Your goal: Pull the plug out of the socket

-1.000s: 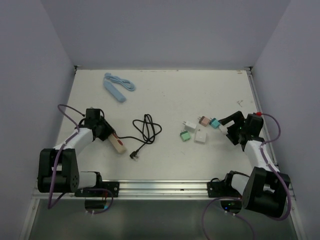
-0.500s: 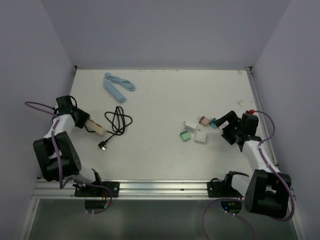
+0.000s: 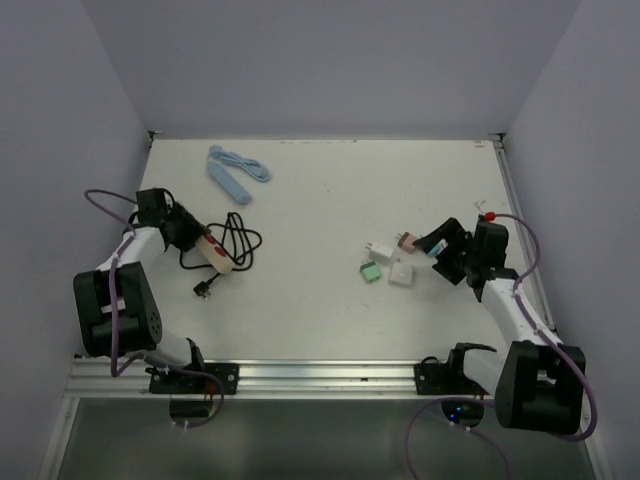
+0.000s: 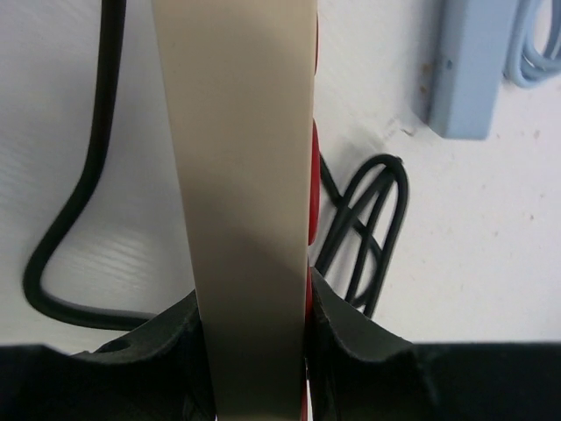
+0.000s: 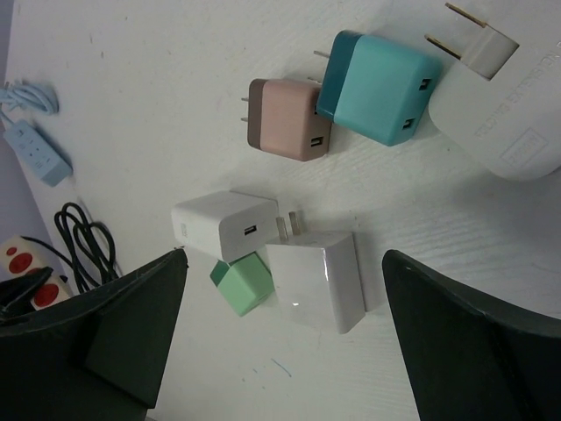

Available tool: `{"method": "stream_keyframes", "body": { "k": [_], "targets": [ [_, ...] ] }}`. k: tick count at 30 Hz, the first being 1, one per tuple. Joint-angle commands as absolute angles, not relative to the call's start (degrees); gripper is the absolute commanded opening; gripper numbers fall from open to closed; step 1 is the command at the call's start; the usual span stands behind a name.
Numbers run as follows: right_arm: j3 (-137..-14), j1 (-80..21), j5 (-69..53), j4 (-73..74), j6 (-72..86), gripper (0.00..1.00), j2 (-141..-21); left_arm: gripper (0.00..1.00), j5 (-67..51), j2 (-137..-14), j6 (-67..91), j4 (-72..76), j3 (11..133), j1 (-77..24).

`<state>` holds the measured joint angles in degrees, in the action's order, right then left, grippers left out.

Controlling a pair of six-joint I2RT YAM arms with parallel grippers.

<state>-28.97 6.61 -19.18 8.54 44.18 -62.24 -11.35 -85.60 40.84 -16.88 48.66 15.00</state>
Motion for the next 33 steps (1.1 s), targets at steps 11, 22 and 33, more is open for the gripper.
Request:
{"method": "stream_keyframes", "body": {
  "k": [11, 22, 33],
  "targets": [
    [-31.11, 5.89, -21.88, 8.96, 42.28, 0.97, -60.03, 0.43, -19.86, -94.65, 41.66, -5.18, 53.96, 9.23],
    [-35.15, 5.80, -23.47, 14.49, 41.05, 0.96, -56.17, 1.00, -20.31, -89.39, 41.05, -6.58, 51.33, 8.61],
    [-47.00, 5.80, -17.42, 28.80, 37.53, 0.99, -48.96, 1.00, -13.54, -70.86, 34.81, -22.66, 54.22, 9.31]
  ]
}}
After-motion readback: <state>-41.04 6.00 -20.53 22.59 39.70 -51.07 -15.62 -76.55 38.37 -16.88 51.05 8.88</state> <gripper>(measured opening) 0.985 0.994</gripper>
